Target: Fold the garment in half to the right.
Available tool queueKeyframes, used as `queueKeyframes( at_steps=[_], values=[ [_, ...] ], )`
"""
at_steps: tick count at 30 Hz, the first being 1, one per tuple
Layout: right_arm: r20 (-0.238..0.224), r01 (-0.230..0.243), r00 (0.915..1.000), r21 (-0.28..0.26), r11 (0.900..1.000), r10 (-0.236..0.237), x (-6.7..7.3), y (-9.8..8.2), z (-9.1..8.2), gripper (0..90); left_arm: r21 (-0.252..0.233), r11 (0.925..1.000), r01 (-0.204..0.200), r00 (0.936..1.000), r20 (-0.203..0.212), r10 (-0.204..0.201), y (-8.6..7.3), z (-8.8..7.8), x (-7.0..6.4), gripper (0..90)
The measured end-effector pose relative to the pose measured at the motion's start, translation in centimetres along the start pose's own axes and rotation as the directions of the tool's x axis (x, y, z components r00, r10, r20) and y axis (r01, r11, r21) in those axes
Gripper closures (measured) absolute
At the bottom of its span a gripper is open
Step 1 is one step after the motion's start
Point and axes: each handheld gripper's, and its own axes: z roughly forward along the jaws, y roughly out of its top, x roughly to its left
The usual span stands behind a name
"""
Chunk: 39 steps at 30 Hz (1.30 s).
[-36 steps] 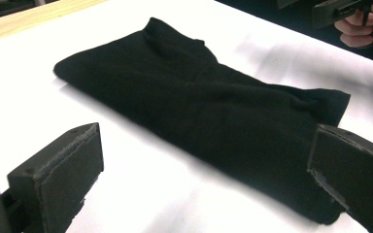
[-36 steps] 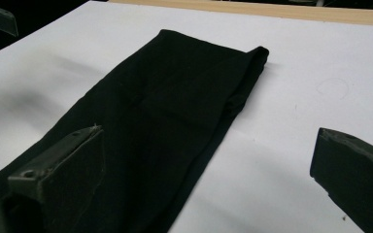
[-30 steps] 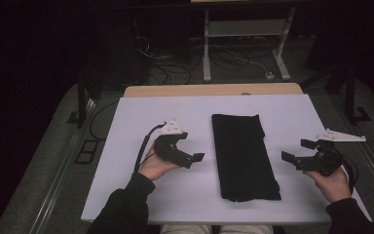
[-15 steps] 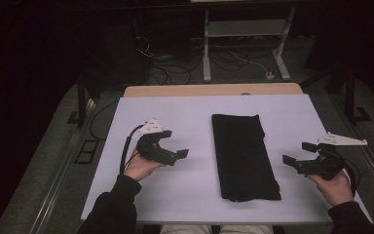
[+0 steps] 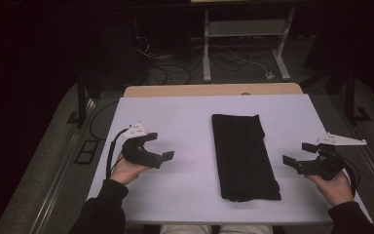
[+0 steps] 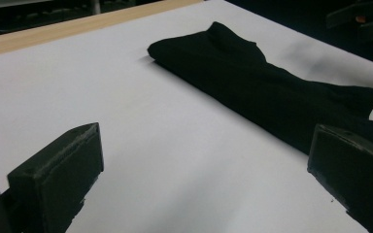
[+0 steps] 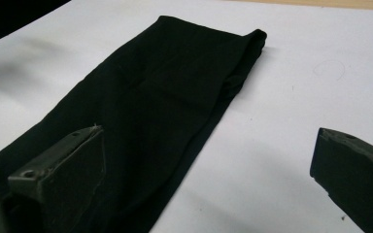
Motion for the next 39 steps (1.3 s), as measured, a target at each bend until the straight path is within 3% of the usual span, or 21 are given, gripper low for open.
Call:
queueKeyframes(
  at_steps=[10, 23, 35, 39],
  values=[
    [0.000, 0.005, 1.0000, 0.004, 1.000, -0.005, 0.0, 0.0, 0.1, 0.0, -0.006, 0.9992, 0.041, 0.9983, -0.041, -0.041, -2.3, -1.9, 1.1, 0.0],
    [0.000, 0.001, 1.0000, 0.008, 1.000, -0.001, 0.0, -0.1, 0.1, 0.0, -0.029, 0.9981, 0.054, 0.9949, -0.084, -0.056, -3.8, -3.9, 2.0, 0.0],
    [-0.001, -0.001, 1.0000, 0.015, 1.000, 0.001, 0.0, -0.2, 0.2, 0.0, -0.037, 0.9960, 0.081, 0.9834, -0.160, -0.086, -5.7, -6.2, 3.0, 0.0],
    [0.001, 0.001, 1.0000, 0.014, 1.000, -0.001, 0.0, -0.2, 0.2, 0.0, -0.043, 0.9954, 0.086, 0.9800, -0.176, -0.092, -6.5, -7.2, 2.8, 0.0]
  ],
)
